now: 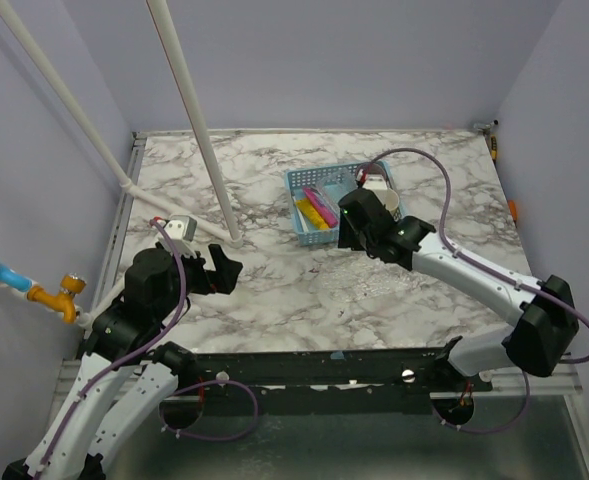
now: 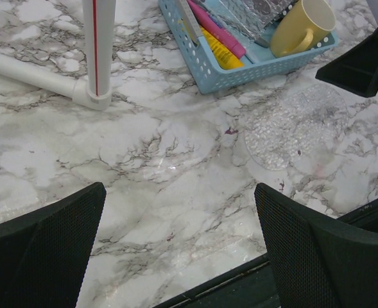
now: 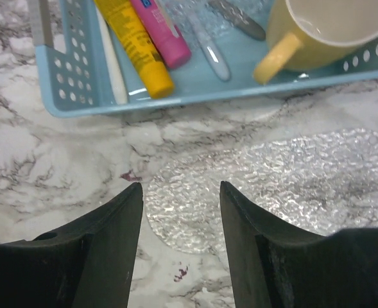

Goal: Prepare toiletry sets of a toothbrush and toothpaste on the tray

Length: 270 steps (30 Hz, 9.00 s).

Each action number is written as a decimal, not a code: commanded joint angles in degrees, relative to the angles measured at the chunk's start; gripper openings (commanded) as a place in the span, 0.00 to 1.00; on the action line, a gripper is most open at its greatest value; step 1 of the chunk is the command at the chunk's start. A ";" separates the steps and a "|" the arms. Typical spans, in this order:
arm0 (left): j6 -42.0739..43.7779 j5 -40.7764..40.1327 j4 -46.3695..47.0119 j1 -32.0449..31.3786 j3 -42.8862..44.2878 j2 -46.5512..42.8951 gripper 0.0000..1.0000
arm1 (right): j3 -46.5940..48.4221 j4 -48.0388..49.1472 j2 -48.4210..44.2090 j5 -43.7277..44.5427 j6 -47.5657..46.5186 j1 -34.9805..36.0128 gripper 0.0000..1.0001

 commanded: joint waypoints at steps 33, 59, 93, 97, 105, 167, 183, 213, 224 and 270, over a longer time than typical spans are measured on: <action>0.36 -1.28 -0.70 0.37 -0.35 2.32 0.99 | -25.83 15.72 3.05 -4.56 6.70 -3.16 0.58; 0.36 -0.45 -0.61 0.90 -0.35 0.79 0.99 | -29.05 13.11 4.25 -7.51 15.35 6.55 0.57; 0.42 -0.01 -0.26 0.90 -0.88 -3.32 0.99 | -19.81 2.35 3.42 1.47 33.25 24.30 0.56; 0.38 0.06 -0.26 0.90 -0.88 -3.00 0.99 | -13.98 -0.93 2.13 5.15 27.52 24.04 0.59; 0.36 -0.01 -0.34 0.90 -0.88 -2.76 0.99 | -7.06 -3.59 -0.53 6.89 15.60 16.21 0.59; 0.68 -0.37 -0.53 0.90 -0.62 -0.10 0.99 | 16.18 12.53 29.50 -23.18 -11.63 -37.57 0.52; 0.64 -0.17 -0.53 0.90 -0.70 -0.87 0.99 | 14.05 10.41 28.96 -28.33 -11.66 -37.48 0.14; 0.80 1.65 -0.17 0.94 -0.79 -1.67 0.99 | -7.26 6.75 10.13 -14.43 -12.98 -27.28 0.00; 0.71 1.72 -0.17 0.91 -0.79 -1.36 0.99 | -2.05 6.85 12.50 -11.39 -15.28 -27.11 0.00; 0.80 1.66 -0.26 1.08 -0.79 -1.38 0.99 | 14.91 -4.99 10.82 -15.40 -12.77 -19.48 0.45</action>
